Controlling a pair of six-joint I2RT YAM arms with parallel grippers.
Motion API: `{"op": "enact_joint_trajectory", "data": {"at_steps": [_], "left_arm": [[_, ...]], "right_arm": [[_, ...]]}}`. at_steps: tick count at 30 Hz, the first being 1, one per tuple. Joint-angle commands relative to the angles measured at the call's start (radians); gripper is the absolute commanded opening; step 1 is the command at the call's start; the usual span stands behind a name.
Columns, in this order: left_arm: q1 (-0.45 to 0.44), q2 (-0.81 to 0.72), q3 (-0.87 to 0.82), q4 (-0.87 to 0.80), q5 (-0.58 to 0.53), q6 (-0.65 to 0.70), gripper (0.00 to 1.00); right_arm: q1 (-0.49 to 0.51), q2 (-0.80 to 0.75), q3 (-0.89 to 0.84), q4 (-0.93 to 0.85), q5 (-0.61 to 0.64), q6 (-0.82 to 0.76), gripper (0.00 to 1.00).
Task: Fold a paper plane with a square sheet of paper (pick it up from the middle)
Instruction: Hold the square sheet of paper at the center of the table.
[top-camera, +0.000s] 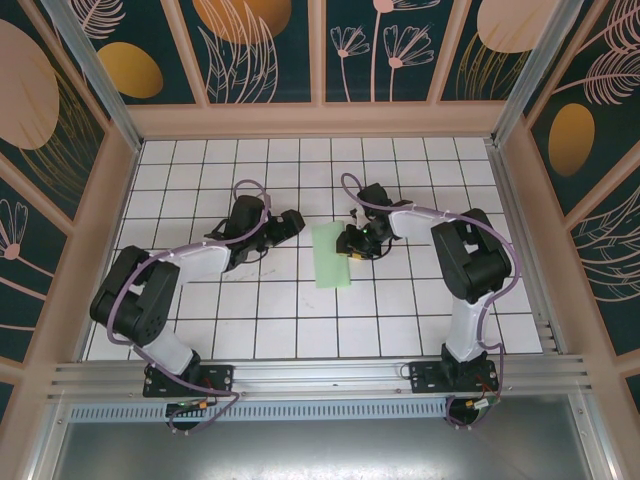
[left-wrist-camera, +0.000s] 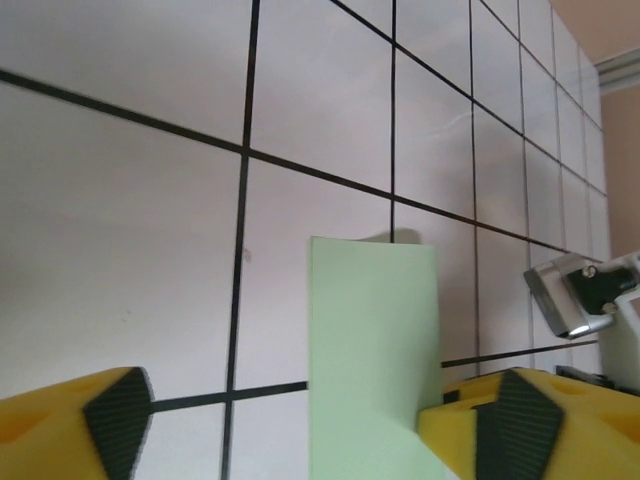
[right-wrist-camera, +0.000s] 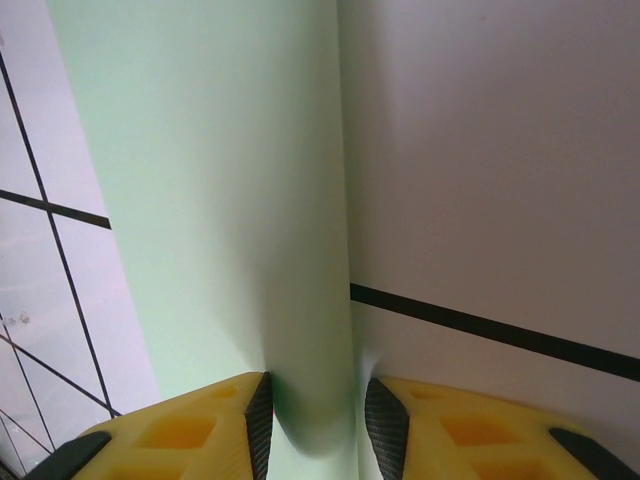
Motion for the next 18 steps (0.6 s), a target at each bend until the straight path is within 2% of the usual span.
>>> {"op": "enact_joint_trajectory", "data": {"at_steps": [1,9,18], "left_arm": [[0.005,-0.035,0.027,-0.079,-0.069,0.067,0.99],[0.006,-0.063,0.029,-0.093,-0.124,0.096,0.99],[0.005,-0.028,0.029,-0.039,-0.045,0.092,0.98]], "right_arm": [[-0.008,0.121,-0.039,-0.034,0.227,-0.004,0.38],[-0.009,0.152,-0.04,-0.031,0.237,-0.001,0.38],[-0.011,0.179,-0.036,-0.039,0.26,-0.034,0.38]]}}
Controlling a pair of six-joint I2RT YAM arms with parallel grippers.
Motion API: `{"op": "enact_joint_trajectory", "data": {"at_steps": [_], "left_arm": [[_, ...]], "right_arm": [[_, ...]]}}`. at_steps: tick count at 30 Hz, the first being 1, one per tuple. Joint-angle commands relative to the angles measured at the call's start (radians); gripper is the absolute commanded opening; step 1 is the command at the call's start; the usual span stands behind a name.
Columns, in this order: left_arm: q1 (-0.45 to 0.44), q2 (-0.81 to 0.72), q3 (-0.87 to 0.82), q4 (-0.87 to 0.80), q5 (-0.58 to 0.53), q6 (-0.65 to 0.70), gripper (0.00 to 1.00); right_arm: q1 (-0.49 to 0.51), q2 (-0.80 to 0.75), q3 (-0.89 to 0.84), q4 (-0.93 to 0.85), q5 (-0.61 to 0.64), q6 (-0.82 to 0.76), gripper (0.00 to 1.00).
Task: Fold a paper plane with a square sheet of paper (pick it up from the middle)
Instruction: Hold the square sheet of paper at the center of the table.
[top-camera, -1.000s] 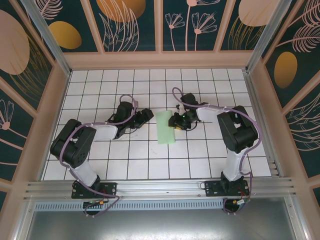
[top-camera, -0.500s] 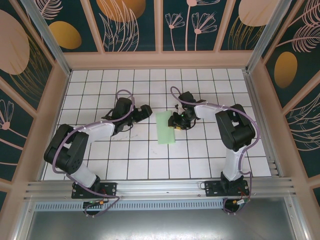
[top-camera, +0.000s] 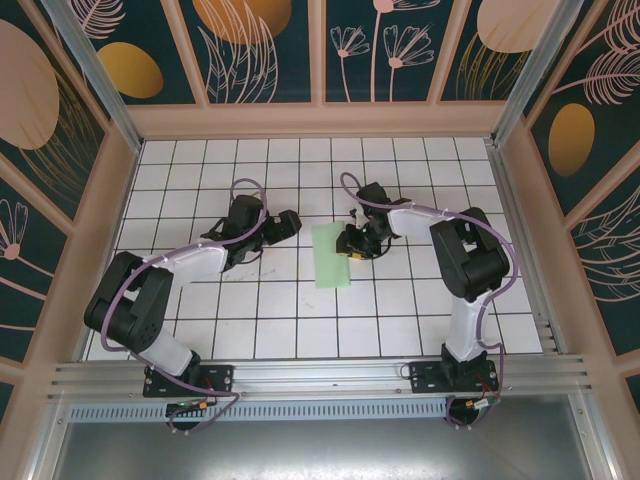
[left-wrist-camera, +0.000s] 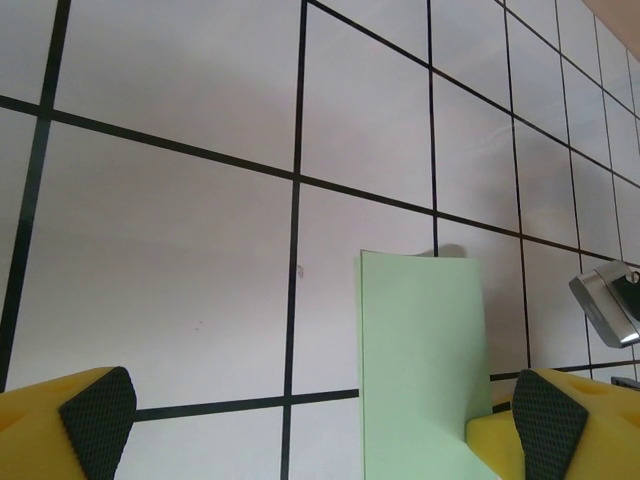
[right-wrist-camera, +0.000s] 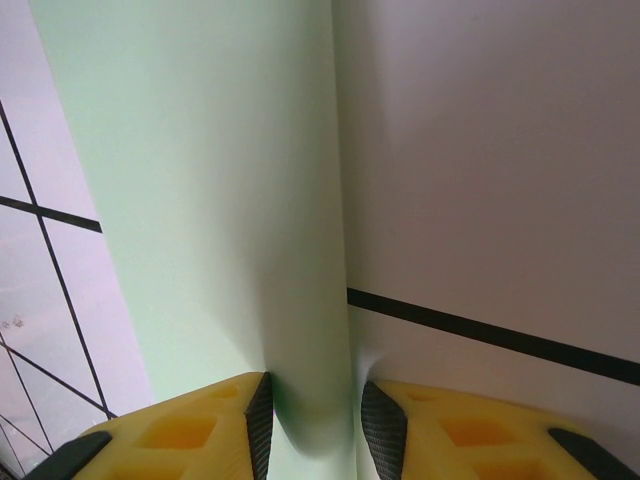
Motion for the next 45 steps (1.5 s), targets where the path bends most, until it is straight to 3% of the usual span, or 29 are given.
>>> {"op": "enact_joint_trajectory", "data": {"at_steps": [1,16,25,32,36,45], "left_arm": [[0.005,0.015,0.025,0.038,0.047,0.017,0.98],[0.006,0.085,0.027,0.153,0.222,-0.029,0.95],[-0.015,0.166,0.053,0.207,0.327,-0.068,0.79],[-0.059,0.243,0.1,0.207,0.356,-0.091,0.54],[-0.069,0.268,0.113,0.208,0.369,-0.098,0.45],[-0.082,0.309,0.131,0.21,0.397,-0.105,0.38]], "right_arm": [[-0.011,0.156,-0.058,-0.012,0.257,-0.04,0.39],[-0.01,0.173,-0.044,-0.026,0.272,-0.093,0.39],[-0.011,0.186,-0.039,-0.028,0.274,-0.088,0.39],[-0.009,0.197,-0.037,-0.031,0.27,-0.069,0.39],[-0.008,0.206,-0.032,-0.036,0.27,-0.063,0.39],[-0.007,0.217,-0.027,-0.04,0.264,-0.052,0.41]]}}
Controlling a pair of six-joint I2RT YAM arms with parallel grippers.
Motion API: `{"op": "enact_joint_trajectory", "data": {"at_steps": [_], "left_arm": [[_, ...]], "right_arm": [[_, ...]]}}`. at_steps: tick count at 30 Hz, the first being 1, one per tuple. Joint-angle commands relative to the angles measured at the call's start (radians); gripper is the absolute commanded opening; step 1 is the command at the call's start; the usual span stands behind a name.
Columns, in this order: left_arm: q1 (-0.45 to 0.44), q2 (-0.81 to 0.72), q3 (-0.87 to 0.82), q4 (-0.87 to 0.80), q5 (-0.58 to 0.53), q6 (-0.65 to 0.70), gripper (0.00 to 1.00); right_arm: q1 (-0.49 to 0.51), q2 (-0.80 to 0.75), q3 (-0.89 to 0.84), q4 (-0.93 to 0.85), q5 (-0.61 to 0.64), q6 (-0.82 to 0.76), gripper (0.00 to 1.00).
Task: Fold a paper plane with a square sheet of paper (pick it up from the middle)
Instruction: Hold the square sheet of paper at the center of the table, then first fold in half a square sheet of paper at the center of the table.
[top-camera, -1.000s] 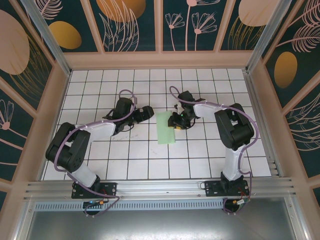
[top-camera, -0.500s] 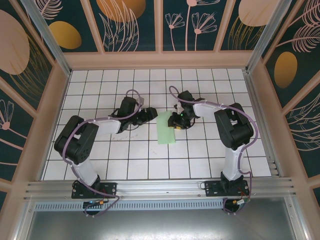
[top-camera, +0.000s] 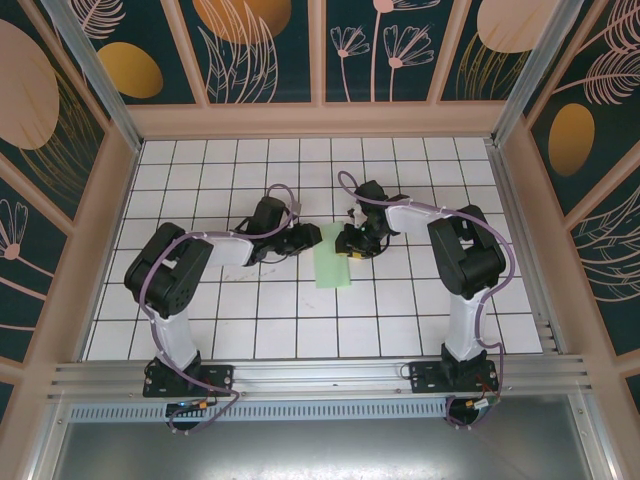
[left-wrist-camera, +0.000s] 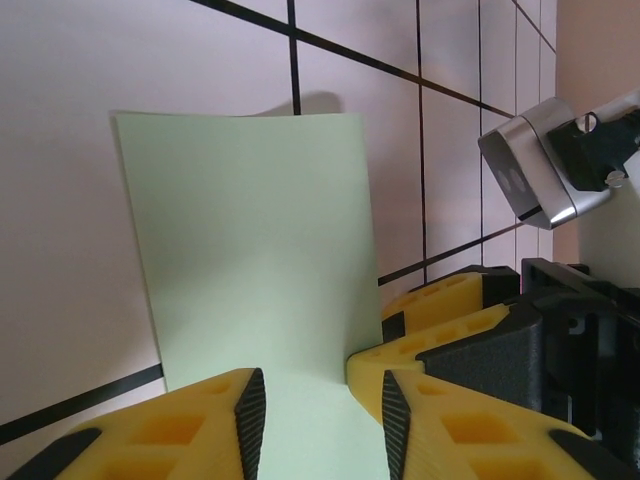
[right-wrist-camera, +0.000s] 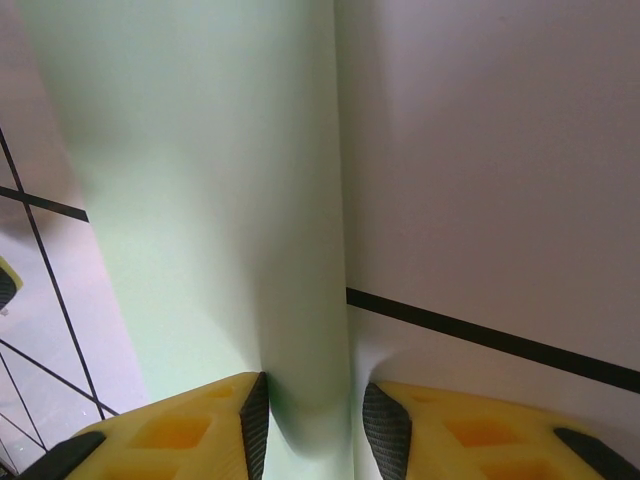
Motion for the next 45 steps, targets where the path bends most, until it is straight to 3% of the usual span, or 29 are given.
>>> {"op": "enact_joint_trajectory", "data": {"at_steps": [1,28,31,41,45], "left_arm": [[-0.009,0.024,0.028,0.025,0.03,-0.006,0.37],[-0.022,0.117,0.068,-0.208,-0.061,0.05,0.08],[-0.022,0.131,0.071,-0.278,-0.094,0.071,0.0],[-0.021,0.164,0.044,-0.337,-0.135,0.093,0.0],[-0.022,0.174,0.049,-0.342,-0.142,0.1,0.0]], "right_arm": [[-0.009,0.186,-0.076,0.026,0.265,-0.005,0.41],[0.004,0.173,-0.067,0.023,0.257,0.003,0.4],[0.004,0.129,-0.061,0.016,0.237,0.006,0.4],[-0.006,-0.225,-0.058,0.044,0.203,0.053,0.53],[0.015,-0.294,-0.048,0.093,0.2,0.079,0.5]]}}
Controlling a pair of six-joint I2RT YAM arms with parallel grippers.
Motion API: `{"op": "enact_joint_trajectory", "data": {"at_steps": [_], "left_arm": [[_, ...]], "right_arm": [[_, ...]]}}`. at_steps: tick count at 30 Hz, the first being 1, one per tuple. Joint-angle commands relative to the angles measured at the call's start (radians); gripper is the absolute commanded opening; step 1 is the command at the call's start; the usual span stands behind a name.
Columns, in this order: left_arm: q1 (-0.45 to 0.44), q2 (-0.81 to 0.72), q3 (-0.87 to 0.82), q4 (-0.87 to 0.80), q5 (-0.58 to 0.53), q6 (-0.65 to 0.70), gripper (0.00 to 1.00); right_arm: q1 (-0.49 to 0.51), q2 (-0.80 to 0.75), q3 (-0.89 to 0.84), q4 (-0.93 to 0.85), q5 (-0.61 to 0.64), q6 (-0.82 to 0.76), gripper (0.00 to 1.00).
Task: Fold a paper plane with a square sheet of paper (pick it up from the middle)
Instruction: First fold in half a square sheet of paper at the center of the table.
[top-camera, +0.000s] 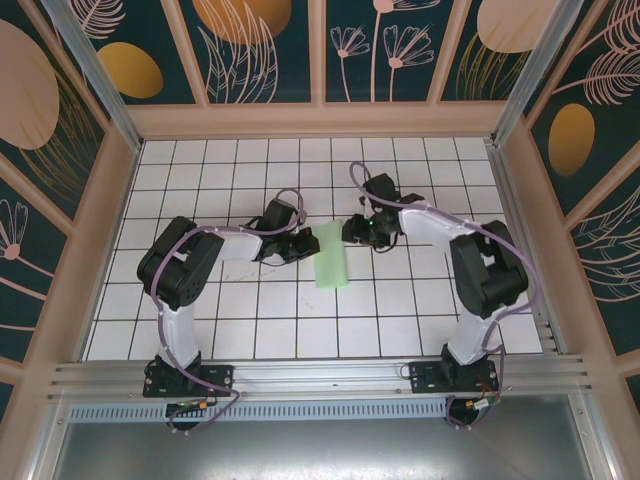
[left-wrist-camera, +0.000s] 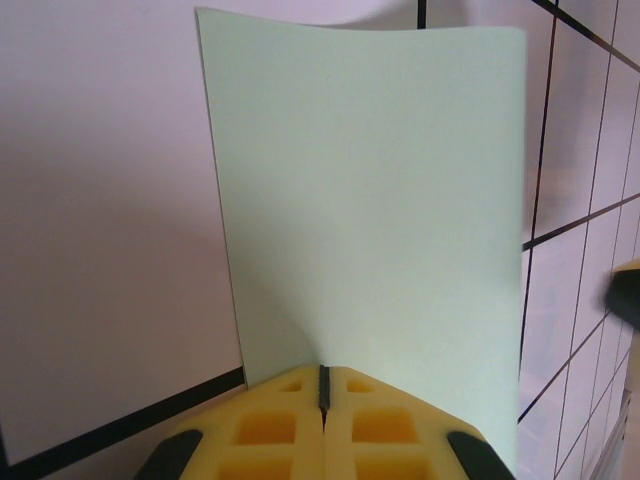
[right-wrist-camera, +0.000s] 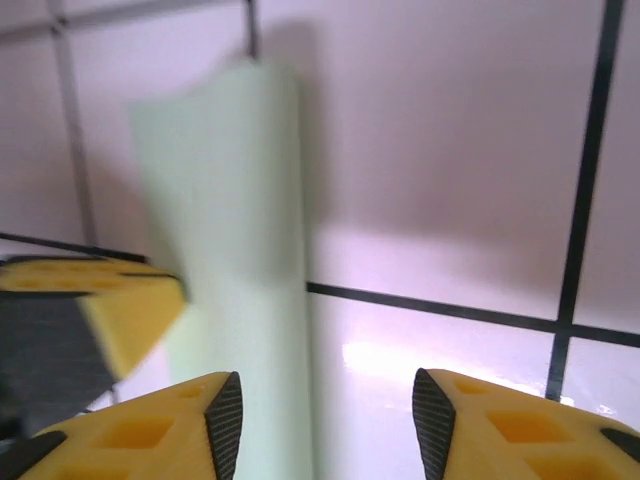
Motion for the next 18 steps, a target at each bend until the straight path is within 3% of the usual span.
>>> {"op": "enact_joint_trajectory", "data": {"at_steps": [1,6,10,18], "left_arm": [[-0.003,0.088,-0.034,-0.161,-0.103,0.035,0.0],[-0.003,0.099,-0.03,-0.163,-0.112,0.033,0.0],[-0.003,0.107,-0.031,-0.169,-0.117,0.028,0.0],[-0.004,0.114,-0.034,-0.176,-0.128,0.014,0.0]], "right_arm": [[0.03,-0.055,0.017,0.057,0.032,0.039,0.47],[0.098,0.033,0.053,0.121,-0.02,0.099,0.15],[0.117,0.124,0.07,0.151,-0.061,0.15,0.0],[0.105,0.21,0.049,0.169,-0.116,0.144,0.0]]}}
